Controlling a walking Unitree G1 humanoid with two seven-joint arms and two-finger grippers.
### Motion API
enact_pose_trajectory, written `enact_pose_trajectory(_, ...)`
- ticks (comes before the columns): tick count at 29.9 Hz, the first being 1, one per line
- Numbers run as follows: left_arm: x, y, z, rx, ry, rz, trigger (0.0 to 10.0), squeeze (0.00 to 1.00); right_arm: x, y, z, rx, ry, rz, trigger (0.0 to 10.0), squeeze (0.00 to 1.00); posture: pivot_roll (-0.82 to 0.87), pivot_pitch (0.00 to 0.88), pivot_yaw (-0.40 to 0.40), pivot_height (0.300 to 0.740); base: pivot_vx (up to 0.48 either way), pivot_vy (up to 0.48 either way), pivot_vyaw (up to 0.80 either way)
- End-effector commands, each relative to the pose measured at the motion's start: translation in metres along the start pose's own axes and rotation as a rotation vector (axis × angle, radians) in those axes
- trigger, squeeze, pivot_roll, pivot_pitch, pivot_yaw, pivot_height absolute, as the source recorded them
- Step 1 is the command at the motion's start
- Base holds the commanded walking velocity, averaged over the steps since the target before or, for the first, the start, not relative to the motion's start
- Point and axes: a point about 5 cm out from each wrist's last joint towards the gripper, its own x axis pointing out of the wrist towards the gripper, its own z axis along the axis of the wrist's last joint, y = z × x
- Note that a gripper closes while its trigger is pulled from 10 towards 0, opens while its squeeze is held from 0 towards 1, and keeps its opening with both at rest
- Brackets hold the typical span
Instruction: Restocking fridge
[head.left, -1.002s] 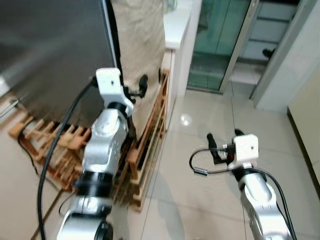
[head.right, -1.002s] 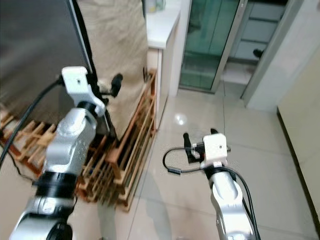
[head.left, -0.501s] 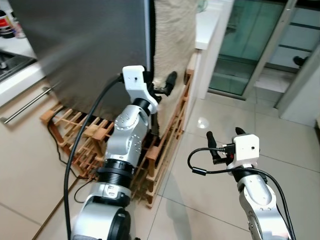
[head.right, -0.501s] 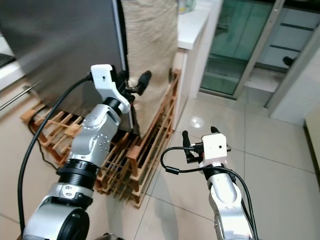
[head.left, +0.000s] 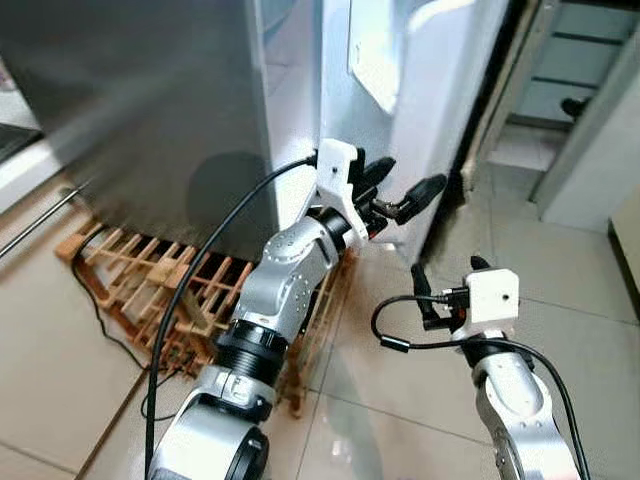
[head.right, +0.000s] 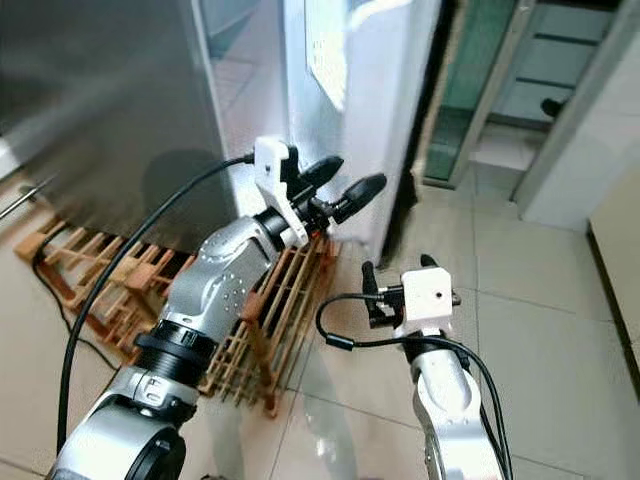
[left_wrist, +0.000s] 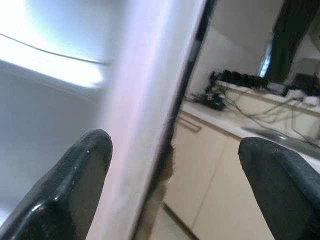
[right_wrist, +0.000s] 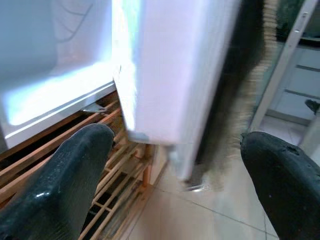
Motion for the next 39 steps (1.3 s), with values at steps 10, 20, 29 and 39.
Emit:
enact_pose_trajectory(10, -0.189, 0.102, 0.01, 0.267, 0.033, 0.775, 10.0, 0.0, 0.012, -0.014, -0.012, 0.041, 0.033, -0.019, 10.0, 0.0, -0.12, 0.0, 0.024, 0.74, 0.0, 0.0, 0.0)
enact_pose_trajectory(20, -0.202, 0.077, -0.011, 0.234, 0.063, 0.875, 10.0, 0.0, 0.029, -0.009, -0.019, 0.068, 0.036, 0.022, 10.0, 0.0, -0.06, 0.0, -0.03, 0.74, 0.0, 0.0, 0.47)
enact_pose_trajectory(29, -0.201, 0.078, -0.007, 0.275, 0.084, 0.919, 10.0, 0.0, 0.039, 0.001, -0.026, 0.107, 0.054, 0.05, 10.0, 0.0, -0.04, 0.0, -0.046, 0.74, 0.0, 0.0, 0.76)
enact_pose_trajectory(39, -0.176, 0.071, -0.011, 0.307, 0.046, 0.92, 10.0, 0.0, 0.043, 0.007, -0.022, 0.125, 0.021, 0.065, 10.0, 0.0, -0.08, 0.0, -0.05, 0.74, 0.0, 0.0, 0.74)
